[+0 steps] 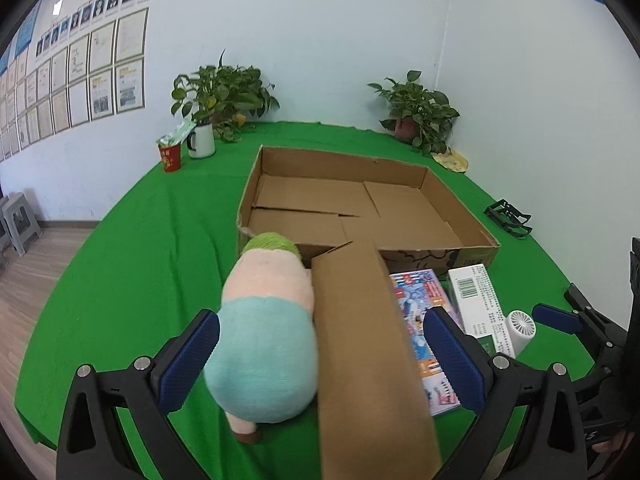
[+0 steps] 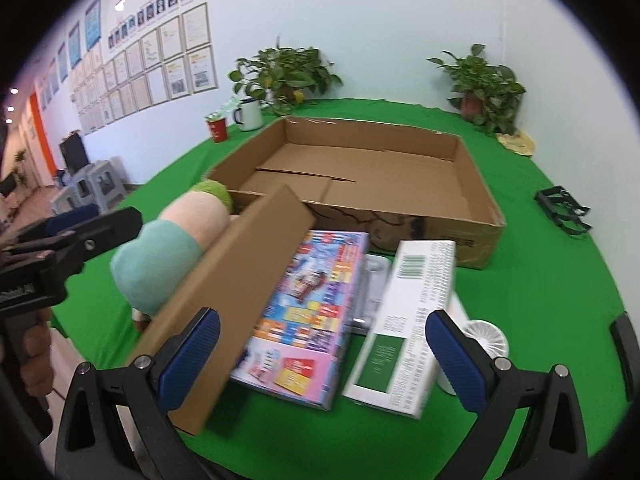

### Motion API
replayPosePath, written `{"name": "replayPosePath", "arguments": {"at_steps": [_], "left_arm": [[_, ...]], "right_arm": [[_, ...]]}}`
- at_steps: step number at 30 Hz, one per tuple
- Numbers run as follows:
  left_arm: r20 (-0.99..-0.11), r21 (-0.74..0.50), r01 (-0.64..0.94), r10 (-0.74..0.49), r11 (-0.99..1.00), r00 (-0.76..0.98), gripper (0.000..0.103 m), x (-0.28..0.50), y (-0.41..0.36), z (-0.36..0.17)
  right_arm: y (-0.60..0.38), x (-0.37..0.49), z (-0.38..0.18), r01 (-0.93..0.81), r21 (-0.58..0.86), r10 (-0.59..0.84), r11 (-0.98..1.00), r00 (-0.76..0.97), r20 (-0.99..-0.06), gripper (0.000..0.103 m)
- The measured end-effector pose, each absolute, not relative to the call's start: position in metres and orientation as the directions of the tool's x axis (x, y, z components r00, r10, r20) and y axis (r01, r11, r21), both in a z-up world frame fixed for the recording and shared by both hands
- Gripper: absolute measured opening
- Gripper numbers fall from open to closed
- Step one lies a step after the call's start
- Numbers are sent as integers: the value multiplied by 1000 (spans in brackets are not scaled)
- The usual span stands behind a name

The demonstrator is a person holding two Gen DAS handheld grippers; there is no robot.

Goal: Organize objects
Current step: 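Reach the left tool toward the teal plush toy and grasp it, then lift the plush toy with the left tool and carry it into the large box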

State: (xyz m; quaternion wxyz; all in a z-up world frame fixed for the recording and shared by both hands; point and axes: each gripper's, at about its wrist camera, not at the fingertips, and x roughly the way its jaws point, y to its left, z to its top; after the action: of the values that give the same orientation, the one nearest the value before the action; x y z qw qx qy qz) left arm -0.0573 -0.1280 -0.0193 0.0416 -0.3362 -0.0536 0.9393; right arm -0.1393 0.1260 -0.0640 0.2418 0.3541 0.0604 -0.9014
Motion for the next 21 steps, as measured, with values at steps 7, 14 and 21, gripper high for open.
{"name": "replayPosePath", "arguments": {"at_steps": [7, 14, 21], "left_arm": [[-697, -183, -13, 139, -983, -703, 102, -75, -171, -55], [-767, -211, -15, 175, -977, -618, 82, -90, -179, -107], [-749, -284, -4, 224, -959, -624, 68, -78, -200, -109]], "right_arm": [[97, -153, -55, 546, 199, -524, -814, -543, -656, 102], [64, -171, -45, 574, 305, -603, -760, -446, -661, 102], [15, -185, -50, 605, 344, -622, -718, -337, -707, 102]]}}
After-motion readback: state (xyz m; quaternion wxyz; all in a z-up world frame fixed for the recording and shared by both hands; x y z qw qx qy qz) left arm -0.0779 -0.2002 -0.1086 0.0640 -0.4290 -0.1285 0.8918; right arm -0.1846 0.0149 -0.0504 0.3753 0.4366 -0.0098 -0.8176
